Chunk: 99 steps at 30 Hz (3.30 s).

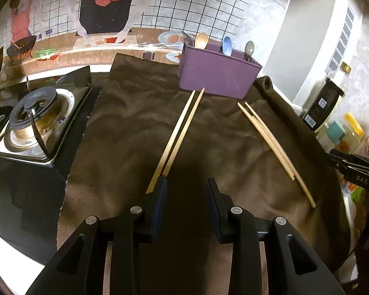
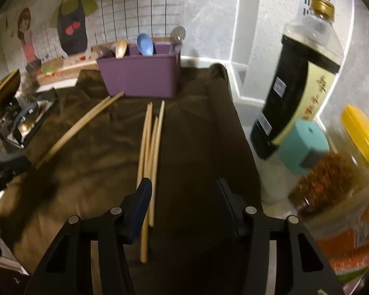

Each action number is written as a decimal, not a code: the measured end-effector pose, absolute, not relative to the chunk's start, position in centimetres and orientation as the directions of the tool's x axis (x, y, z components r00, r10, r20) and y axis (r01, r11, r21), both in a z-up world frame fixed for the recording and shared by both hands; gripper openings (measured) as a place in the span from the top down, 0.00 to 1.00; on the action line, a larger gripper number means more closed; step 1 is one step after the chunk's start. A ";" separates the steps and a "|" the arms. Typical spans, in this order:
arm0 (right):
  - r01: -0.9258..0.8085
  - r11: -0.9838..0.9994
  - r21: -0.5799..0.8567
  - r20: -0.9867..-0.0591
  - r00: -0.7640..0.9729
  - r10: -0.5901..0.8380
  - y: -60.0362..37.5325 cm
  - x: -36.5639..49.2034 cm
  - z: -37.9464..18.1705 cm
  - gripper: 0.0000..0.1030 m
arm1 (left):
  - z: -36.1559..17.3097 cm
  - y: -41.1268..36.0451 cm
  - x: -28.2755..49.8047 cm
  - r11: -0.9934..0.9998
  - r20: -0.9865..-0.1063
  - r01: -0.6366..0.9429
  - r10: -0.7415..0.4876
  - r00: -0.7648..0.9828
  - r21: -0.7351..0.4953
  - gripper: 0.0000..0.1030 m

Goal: Organize utensils

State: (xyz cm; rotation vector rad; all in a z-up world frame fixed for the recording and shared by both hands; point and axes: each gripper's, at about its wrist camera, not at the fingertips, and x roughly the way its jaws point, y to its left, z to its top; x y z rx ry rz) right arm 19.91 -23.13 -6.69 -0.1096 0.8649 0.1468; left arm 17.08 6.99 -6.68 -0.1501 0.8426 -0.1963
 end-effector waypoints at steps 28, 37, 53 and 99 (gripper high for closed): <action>-0.327 0.945 0.014 -0.844 0.503 0.186 -20.7 16.1 -12.1 0.93 | -7.5 9.2 16.6 0.972 -0.741 0.032 -0.199 0.641 -0.232 0.67; -0.271 0.962 0.034 -0.799 0.571 0.189 -22.4 16.9 -9.0 0.95 | -7.8 8.5 15.9 0.979 -0.742 0.081 -0.196 0.641 -0.188 0.67; -0.253 0.967 0.040 -0.785 0.591 0.188 -22.4 16.7 -7.8 0.95 | -9.8 9.3 19.5 0.988 -0.804 0.041 -0.145 0.577 -0.149 0.68; -0.261 0.964 0.040 -0.775 0.601 0.195 -21.9 17.0 -7.6 0.95 | -9.2 6.5 22.7 0.990 -0.791 0.033 -0.129 0.598 -0.136 0.91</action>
